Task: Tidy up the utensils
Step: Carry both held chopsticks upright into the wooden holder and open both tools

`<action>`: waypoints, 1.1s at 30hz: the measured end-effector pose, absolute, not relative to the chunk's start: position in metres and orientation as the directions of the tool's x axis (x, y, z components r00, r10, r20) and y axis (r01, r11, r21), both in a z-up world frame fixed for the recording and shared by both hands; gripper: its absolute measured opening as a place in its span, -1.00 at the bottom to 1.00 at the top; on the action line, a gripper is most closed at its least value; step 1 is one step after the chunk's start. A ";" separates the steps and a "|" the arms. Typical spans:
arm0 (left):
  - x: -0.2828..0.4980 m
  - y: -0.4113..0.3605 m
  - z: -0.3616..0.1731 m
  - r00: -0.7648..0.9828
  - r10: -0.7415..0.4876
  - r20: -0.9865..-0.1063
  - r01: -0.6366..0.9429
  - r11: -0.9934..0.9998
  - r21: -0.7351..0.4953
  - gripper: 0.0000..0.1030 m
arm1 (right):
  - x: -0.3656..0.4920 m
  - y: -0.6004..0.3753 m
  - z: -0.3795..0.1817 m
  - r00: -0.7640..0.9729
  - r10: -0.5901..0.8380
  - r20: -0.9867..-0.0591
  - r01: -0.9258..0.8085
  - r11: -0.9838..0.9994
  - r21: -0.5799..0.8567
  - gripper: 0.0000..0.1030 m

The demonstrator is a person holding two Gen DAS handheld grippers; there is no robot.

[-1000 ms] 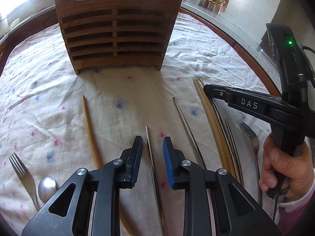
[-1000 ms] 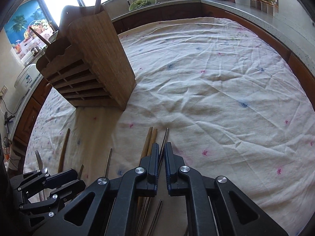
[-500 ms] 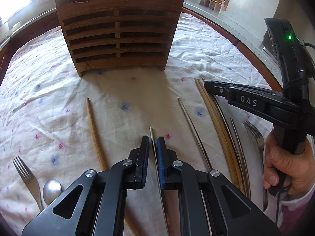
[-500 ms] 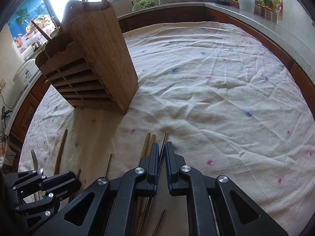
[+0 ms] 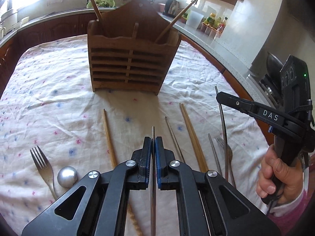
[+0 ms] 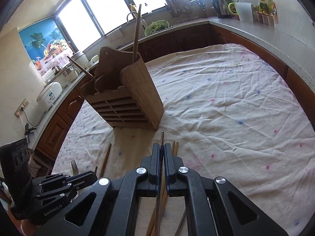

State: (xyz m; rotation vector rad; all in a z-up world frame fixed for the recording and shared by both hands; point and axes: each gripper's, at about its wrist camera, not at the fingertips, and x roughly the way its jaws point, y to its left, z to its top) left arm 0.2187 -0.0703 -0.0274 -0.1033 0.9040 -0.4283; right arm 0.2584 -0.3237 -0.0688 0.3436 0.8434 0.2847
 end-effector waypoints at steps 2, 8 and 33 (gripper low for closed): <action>0.212 -0.064 -0.014 0.562 -0.415 -0.716 0.316 0.907 -0.277 -0.93 | 0.250 -0.324 -0.056 0.652 0.380 -0.656 -0.119 0.906 0.407 -0.92; 0.193 -0.051 0.017 0.616 -0.437 -0.655 0.320 0.899 -0.299 -0.93 | 0.227 -0.327 -0.024 0.697 0.392 -0.601 -0.155 0.900 0.407 -0.92; 0.164 -0.015 0.076 0.764 -0.439 -0.473 0.311 0.893 -0.326 -0.93 | 0.190 -0.332 0.046 0.802 0.383 -0.458 -0.215 0.901 0.377 -0.92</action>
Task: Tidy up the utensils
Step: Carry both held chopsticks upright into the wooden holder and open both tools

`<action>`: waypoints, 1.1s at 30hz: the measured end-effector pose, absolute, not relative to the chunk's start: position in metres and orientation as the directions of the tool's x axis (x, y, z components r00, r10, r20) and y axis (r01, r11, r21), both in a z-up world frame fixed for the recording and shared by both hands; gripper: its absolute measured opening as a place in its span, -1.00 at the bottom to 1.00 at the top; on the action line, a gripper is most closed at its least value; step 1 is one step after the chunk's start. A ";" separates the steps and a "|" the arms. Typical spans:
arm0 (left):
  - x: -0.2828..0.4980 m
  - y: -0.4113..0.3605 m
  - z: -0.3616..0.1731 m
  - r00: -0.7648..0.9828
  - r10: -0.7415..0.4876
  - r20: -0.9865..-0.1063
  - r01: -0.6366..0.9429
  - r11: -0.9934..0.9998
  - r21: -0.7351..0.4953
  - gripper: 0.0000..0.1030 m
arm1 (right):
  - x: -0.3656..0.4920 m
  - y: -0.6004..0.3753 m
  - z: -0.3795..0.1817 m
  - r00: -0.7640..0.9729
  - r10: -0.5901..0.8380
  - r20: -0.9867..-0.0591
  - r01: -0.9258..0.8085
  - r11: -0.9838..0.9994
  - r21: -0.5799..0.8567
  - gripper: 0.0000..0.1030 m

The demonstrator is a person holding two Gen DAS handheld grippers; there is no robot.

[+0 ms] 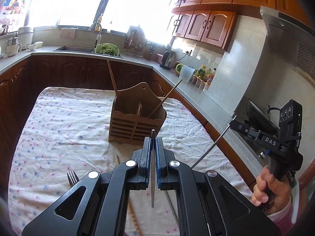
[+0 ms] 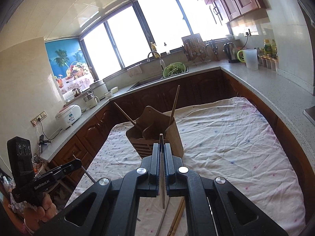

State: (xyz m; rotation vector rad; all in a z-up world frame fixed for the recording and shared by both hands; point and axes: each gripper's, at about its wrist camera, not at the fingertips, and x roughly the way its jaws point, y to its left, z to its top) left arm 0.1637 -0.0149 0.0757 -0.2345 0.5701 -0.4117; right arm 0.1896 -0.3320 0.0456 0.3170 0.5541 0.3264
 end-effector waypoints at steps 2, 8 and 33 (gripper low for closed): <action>0.164 -0.013 0.078 0.768 -0.438 -0.467 0.311 0.893 -0.326 -0.93 | 0.191 -0.333 0.046 0.801 0.384 -0.459 -0.215 0.900 0.379 -0.92; 0.169 -0.009 0.084 0.780 -0.433 -0.452 0.308 0.894 -0.325 -0.93 | 0.197 -0.332 0.048 0.801 0.384 -0.459 -0.219 0.902 0.372 -0.92; 0.251 0.017 0.175 0.900 -0.347 -0.263 0.287 0.927 -0.242 -0.93 | 0.277 -0.308 0.128 0.853 0.397 -0.338 -0.296 0.903 0.312 -0.92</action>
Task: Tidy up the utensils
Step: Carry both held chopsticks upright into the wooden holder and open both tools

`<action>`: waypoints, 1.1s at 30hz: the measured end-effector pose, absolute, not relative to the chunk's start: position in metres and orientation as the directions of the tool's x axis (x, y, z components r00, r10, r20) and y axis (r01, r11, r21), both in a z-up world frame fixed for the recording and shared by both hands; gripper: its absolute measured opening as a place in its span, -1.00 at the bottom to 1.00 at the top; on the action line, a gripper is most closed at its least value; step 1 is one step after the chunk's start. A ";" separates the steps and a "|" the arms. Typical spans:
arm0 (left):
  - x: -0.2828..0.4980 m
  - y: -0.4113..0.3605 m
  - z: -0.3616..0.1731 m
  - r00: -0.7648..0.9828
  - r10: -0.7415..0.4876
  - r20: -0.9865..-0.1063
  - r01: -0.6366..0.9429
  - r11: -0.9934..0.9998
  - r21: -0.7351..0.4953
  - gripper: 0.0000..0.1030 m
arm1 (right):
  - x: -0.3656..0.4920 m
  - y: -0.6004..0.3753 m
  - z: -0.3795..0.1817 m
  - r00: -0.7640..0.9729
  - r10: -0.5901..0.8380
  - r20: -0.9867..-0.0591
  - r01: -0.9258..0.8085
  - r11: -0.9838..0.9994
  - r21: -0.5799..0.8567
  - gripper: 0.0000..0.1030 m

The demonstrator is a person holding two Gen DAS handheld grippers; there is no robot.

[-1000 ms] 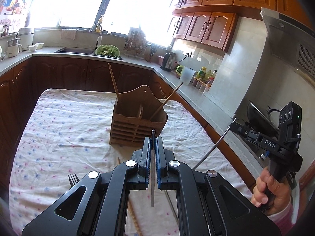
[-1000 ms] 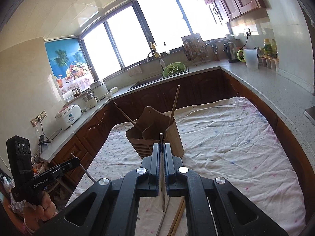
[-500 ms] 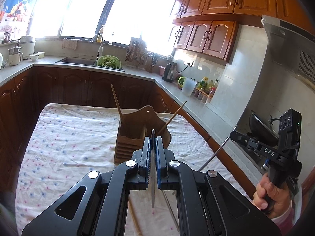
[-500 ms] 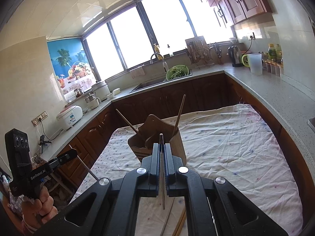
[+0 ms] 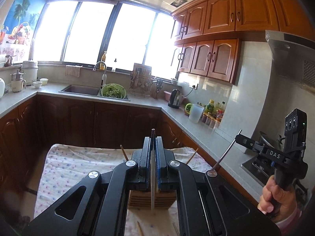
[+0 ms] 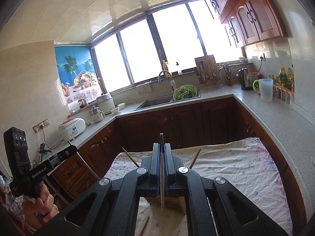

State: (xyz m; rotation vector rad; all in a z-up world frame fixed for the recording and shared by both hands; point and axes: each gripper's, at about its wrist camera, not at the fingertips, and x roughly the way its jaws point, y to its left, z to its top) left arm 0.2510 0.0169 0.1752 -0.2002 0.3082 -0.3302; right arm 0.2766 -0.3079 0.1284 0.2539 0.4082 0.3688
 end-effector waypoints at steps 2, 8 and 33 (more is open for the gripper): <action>0.263 0.020 0.182 0.908 -0.337 -0.248 0.278 0.929 -0.244 -0.93 | 0.288 -0.307 0.135 0.861 0.390 -0.326 -0.294 0.906 0.304 -0.92; 0.295 0.019 0.186 0.920 -0.316 -0.232 0.261 0.935 -0.239 -0.93 | 0.318 -0.304 0.137 0.869 0.376 -0.321 -0.281 0.910 0.305 -0.92; 0.345 0.006 0.061 0.886 -0.266 -0.379 0.154 0.941 -0.301 -0.91 | 0.358 -0.309 0.019 0.815 0.354 -0.459 -0.159 0.898 0.410 -0.92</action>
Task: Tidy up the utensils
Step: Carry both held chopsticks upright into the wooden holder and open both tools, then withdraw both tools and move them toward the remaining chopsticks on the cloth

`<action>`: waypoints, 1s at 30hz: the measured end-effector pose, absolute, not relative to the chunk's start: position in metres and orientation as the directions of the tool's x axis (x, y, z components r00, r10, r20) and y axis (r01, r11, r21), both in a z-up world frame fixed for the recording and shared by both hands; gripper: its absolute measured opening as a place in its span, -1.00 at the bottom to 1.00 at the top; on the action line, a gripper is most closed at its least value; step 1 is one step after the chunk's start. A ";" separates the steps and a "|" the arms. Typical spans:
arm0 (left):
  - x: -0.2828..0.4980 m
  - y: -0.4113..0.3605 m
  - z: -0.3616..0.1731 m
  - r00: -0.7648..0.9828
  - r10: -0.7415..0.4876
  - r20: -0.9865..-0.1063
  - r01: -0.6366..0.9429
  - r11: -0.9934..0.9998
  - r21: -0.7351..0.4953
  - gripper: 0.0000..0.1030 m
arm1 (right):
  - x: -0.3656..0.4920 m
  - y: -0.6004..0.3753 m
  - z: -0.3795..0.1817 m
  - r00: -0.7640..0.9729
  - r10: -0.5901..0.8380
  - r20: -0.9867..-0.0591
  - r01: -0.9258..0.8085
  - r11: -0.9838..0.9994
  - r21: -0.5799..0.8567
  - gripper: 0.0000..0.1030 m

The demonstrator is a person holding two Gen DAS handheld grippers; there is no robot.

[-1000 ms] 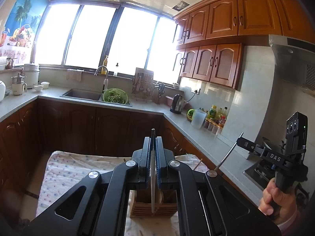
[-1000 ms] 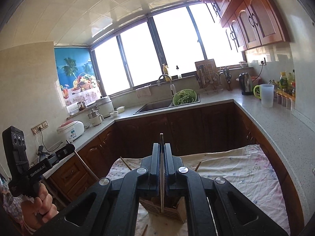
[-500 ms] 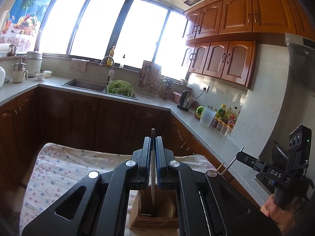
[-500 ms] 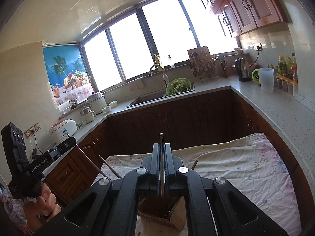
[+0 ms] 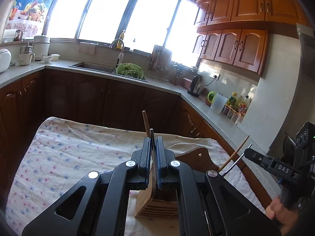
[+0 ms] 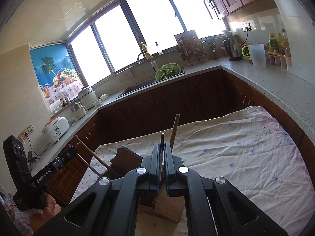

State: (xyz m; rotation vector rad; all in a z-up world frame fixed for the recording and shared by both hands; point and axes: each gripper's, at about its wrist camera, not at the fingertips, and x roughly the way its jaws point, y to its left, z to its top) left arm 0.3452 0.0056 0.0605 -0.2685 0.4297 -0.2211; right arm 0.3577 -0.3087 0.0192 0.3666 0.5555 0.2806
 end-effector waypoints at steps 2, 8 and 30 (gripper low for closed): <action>0.346 0.006 0.061 0.886 -0.271 -0.377 0.156 0.938 -0.310 -0.91 | 0.359 -0.311 0.018 0.811 0.353 -0.466 -0.152 0.897 0.416 -0.92; 0.347 0.004 0.062 0.883 -0.265 -0.389 0.150 0.942 -0.301 -0.91 | 0.361 -0.312 0.016 0.804 0.358 -0.475 -0.144 0.892 0.428 -0.92; 0.304 0.025 0.053 0.861 -0.236 -0.450 0.080 0.937 -0.339 0.67 | 0.326 -0.329 0.012 0.805 0.388 -0.448 -0.161 0.871 0.464 0.77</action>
